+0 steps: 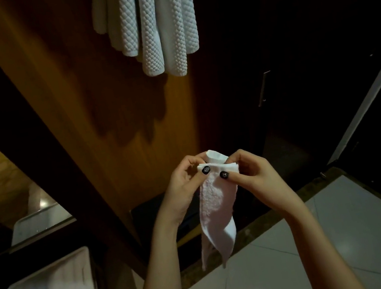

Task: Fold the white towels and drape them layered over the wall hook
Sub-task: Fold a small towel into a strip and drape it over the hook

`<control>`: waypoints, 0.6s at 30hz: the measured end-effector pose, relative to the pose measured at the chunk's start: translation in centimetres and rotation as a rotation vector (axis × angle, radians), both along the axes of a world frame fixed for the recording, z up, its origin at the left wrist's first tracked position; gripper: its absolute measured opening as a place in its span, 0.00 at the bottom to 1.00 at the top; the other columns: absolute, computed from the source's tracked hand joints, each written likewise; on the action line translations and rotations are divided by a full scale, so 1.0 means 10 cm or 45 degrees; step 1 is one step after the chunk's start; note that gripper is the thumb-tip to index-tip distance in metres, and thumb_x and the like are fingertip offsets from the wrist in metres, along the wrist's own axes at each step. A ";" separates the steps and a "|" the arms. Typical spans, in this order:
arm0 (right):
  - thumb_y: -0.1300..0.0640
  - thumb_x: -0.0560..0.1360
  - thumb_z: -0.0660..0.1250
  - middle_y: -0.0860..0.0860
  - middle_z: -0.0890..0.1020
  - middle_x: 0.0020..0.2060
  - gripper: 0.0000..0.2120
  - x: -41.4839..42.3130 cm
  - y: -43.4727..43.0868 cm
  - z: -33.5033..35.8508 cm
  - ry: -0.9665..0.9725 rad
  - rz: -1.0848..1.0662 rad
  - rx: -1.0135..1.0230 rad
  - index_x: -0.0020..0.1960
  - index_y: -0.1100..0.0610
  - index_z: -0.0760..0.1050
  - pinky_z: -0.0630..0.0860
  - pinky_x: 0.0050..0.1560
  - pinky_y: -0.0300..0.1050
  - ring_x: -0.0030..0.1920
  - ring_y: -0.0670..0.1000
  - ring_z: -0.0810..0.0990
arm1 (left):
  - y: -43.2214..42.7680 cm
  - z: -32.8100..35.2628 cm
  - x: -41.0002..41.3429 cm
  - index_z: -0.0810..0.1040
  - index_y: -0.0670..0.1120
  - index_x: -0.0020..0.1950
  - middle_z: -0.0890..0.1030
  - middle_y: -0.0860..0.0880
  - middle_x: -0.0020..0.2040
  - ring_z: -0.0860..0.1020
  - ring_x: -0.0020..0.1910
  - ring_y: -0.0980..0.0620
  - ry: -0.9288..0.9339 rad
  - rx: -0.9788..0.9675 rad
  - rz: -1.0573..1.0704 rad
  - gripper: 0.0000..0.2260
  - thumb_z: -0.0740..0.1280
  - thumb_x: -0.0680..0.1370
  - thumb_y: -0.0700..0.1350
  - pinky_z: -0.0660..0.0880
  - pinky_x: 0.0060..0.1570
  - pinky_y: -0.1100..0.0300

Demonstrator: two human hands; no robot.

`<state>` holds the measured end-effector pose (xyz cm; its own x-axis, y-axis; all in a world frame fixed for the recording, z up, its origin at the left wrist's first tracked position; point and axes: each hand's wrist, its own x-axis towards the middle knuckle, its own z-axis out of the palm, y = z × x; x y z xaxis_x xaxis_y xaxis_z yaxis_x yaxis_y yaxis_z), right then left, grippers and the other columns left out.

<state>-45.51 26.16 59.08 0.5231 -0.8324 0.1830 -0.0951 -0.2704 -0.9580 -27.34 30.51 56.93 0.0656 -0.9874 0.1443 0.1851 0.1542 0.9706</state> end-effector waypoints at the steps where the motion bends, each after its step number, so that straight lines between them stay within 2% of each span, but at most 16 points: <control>1: 0.59 0.76 0.71 0.55 0.81 0.45 0.02 -0.01 0.00 0.01 -0.012 0.008 0.010 0.47 0.55 0.77 0.80 0.50 0.57 0.49 0.58 0.82 | 0.02 0.00 0.00 0.77 0.49 0.46 0.81 0.56 0.57 0.78 0.60 0.58 -0.051 -0.014 -0.004 0.02 0.69 0.75 0.46 0.76 0.53 0.62; 3: 0.58 0.75 0.71 0.55 0.81 0.45 0.03 -0.03 0.02 0.02 -0.037 0.034 0.040 0.47 0.56 0.78 0.81 0.49 0.51 0.49 0.55 0.82 | 0.06 0.00 0.01 0.77 0.49 0.46 0.82 0.58 0.52 0.78 0.57 0.60 -0.103 -0.060 0.001 0.03 0.69 0.75 0.46 0.76 0.52 0.64; 7: 0.55 0.76 0.69 0.53 0.81 0.44 0.04 -0.06 0.05 0.04 0.014 0.030 0.029 0.47 0.55 0.78 0.79 0.45 0.45 0.46 0.52 0.81 | 0.10 0.05 0.02 0.79 0.56 0.44 0.81 0.59 0.55 0.76 0.62 0.60 -0.150 -0.130 -0.006 0.05 0.69 0.75 0.45 0.75 0.60 0.59; 10: 0.55 0.78 0.67 0.50 0.81 0.44 0.02 -0.08 0.04 0.05 0.131 0.013 -0.028 0.48 0.52 0.78 0.80 0.44 0.44 0.46 0.51 0.81 | 0.14 0.09 0.01 0.79 0.54 0.45 0.81 0.58 0.48 0.79 0.51 0.61 -0.158 -0.164 -0.072 0.08 0.68 0.77 0.39 0.77 0.53 0.64; 12: 0.54 0.79 0.66 0.51 0.81 0.43 0.03 -0.07 0.05 0.04 0.199 -0.026 -0.064 0.47 0.51 0.77 0.80 0.44 0.47 0.46 0.52 0.81 | 0.14 0.10 0.00 0.78 0.52 0.45 0.80 0.57 0.45 0.78 0.46 0.59 -0.230 -0.147 -0.044 0.07 0.68 0.77 0.40 0.76 0.48 0.62; 15: 0.52 0.80 0.65 0.52 0.80 0.42 0.04 -0.04 0.10 0.03 0.286 -0.105 -0.150 0.47 0.51 0.75 0.78 0.40 0.46 0.43 0.50 0.80 | 0.16 0.11 -0.01 0.76 0.51 0.46 0.78 0.57 0.43 0.76 0.43 0.55 -0.369 -0.142 0.022 0.06 0.68 0.78 0.41 0.74 0.43 0.60; 18: 0.53 0.80 0.64 0.53 0.80 0.42 0.04 -0.01 0.16 0.02 0.318 -0.120 -0.174 0.46 0.51 0.74 0.78 0.39 0.45 0.41 0.49 0.80 | 0.21 0.13 0.03 0.75 0.54 0.45 0.77 0.54 0.44 0.74 0.43 0.54 -0.462 -0.143 -0.005 0.07 0.68 0.78 0.42 0.73 0.43 0.61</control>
